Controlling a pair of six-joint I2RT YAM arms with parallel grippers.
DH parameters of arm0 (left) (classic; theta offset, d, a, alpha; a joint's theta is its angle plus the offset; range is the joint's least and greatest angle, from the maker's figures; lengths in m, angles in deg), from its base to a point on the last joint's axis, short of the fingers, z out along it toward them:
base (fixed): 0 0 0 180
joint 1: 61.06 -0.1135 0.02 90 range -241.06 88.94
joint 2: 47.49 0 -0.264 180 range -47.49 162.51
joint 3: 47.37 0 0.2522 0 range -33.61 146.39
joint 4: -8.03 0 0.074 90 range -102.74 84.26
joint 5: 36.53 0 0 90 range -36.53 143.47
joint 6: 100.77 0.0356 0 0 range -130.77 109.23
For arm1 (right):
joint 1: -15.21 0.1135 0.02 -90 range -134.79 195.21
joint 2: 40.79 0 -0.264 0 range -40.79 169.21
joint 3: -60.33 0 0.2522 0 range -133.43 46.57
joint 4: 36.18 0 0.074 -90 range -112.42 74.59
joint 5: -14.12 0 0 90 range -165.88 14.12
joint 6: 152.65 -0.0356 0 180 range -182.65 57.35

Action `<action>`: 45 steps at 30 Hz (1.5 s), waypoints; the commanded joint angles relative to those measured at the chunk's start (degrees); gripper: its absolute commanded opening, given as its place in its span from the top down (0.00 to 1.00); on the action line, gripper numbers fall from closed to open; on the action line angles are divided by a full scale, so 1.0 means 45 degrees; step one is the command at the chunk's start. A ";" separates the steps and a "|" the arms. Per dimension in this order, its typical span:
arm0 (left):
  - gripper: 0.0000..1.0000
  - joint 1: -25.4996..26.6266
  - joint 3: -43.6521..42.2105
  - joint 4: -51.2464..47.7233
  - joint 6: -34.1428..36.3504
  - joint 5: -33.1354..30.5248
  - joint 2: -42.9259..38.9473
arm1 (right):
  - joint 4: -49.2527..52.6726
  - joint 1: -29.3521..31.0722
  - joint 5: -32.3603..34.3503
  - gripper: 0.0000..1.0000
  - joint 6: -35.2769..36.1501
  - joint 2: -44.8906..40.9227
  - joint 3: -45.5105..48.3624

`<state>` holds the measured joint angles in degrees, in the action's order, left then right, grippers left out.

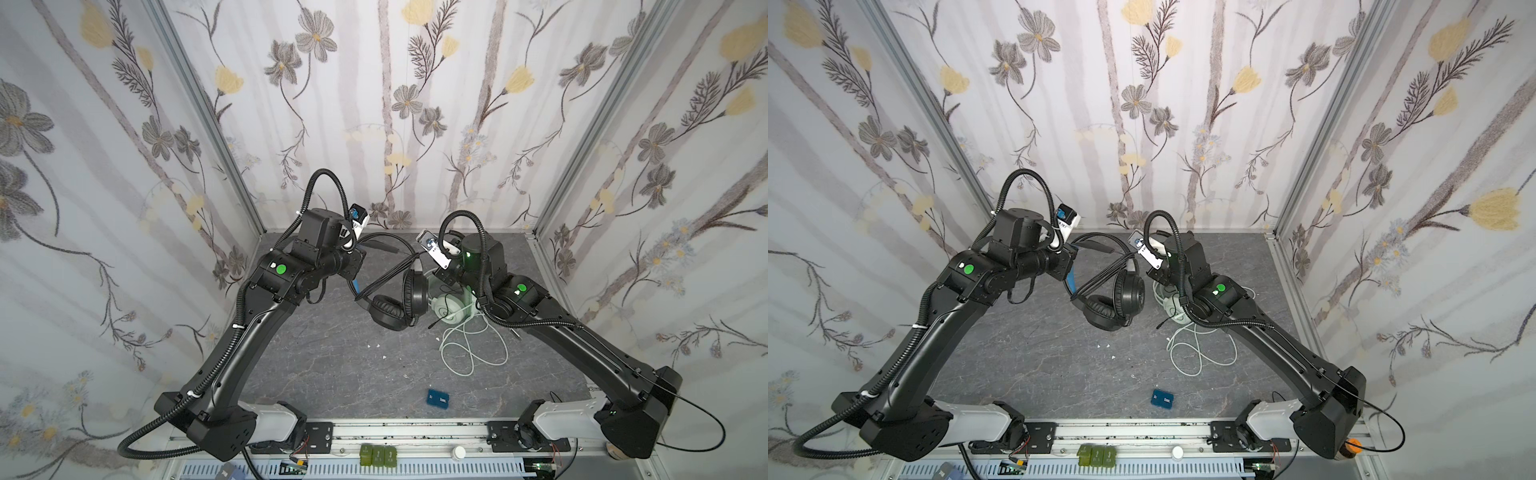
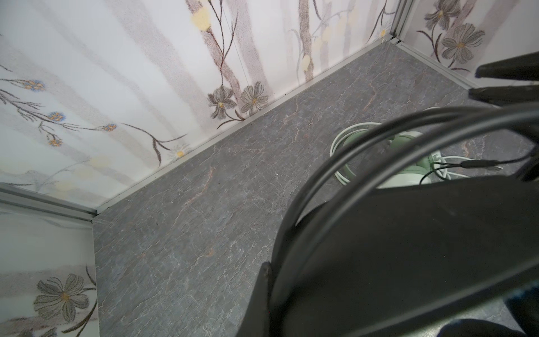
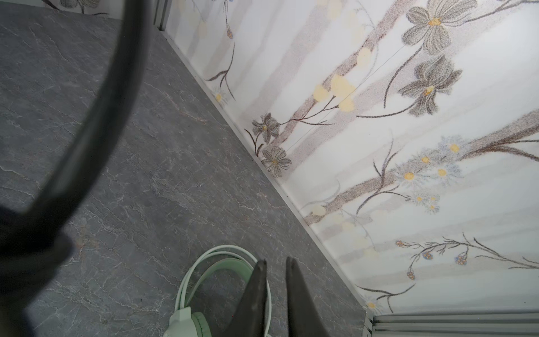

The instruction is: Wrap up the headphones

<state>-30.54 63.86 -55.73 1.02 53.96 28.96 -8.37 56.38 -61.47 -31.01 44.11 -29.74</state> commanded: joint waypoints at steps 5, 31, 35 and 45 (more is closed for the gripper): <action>1.00 -0.0025 0.0690 0.0347 -0.0537 0.1437 -0.0174 | -0.1957 -0.0850 -0.2489 0.84 -0.1964 -0.0098 0.0851; 1.00 -0.0218 0.3529 0.1795 -0.3234 0.3293 0.0203 | -0.4839 -0.2632 -0.6367 0.85 -0.5743 0.1154 0.2207; 1.00 -0.0240 0.3334 0.1919 -0.3400 0.3133 0.0161 | -0.5203 -0.2629 -0.6800 0.77 -0.5956 0.0765 0.2546; 1.00 -0.0674 0.3170 0.2558 -0.4348 0.3325 0.0063 | -0.6057 -0.2738 -0.6899 0.73 -0.6644 -0.0229 0.3728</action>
<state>-32.92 77.78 -50.73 -14.43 67.34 29.63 -32.55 44.16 -91.48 -58.83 43.72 -14.18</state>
